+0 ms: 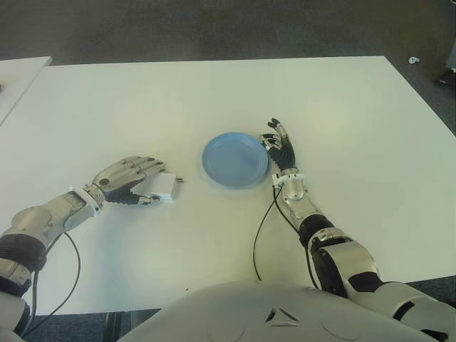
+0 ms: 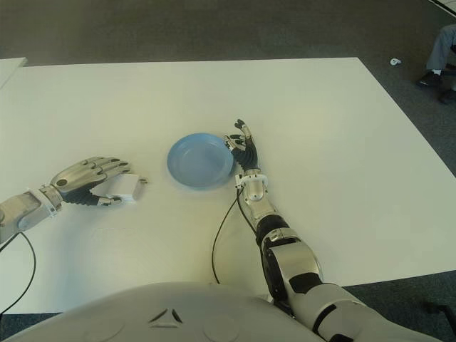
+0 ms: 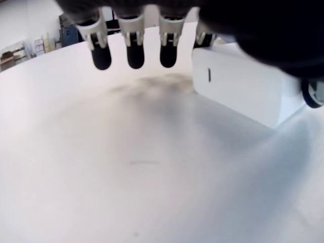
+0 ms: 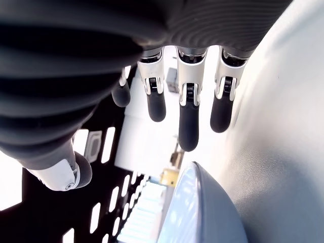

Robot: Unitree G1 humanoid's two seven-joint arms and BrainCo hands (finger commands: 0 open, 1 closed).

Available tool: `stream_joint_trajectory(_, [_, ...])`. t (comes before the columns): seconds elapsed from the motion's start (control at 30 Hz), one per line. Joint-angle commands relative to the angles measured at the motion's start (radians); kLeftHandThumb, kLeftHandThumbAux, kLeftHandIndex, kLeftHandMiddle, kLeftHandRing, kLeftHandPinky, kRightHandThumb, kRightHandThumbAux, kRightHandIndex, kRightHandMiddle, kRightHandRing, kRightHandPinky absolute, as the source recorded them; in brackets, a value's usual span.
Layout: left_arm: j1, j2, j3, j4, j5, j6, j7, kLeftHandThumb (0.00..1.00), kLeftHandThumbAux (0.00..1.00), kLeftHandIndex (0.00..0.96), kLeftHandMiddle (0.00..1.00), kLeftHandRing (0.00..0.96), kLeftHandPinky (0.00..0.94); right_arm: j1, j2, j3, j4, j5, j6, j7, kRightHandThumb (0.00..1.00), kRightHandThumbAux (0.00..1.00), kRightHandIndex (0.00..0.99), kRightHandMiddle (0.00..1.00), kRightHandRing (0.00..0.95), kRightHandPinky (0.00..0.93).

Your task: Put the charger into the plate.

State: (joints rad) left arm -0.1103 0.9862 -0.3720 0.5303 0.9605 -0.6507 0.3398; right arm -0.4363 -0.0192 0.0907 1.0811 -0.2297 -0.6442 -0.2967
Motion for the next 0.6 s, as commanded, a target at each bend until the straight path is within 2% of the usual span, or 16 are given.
stream_joint_trajectory(0.03, [-0.016, -0.005, -0.019, 0.016, 0.011, 0.011, -0.030, 0.492, 0.173, 0.000, 0.000, 0.000, 0.033, 0.114, 0.023, 0.009, 0.065, -0.003, 0.087, 0.004, 0.000, 0.557, 0.000, 0.157, 0.275, 0.248])
stream_joint_trajectory(0.23, [-0.040, -0.007, -0.039, 0.034, 0.036, 0.018, -0.023, 0.535, 0.192, 0.000, 0.005, 0.007, 0.066, 0.116, 0.025, 0.010, 0.059, -0.004, 0.090, 0.001, 0.000, 0.556, 0.000, 0.163, 0.281, 0.242])
stream_joint_trajectory(0.6, [-0.070, 0.001, -0.077, 0.055, 0.077, 0.021, 0.003, 0.556, 0.189, 0.002, 0.037, 0.032, 0.083, 0.123, 0.026, 0.016, 0.047, -0.008, 0.091, -0.009, 0.000, 0.560, 0.000, 0.170, 0.278, 0.233])
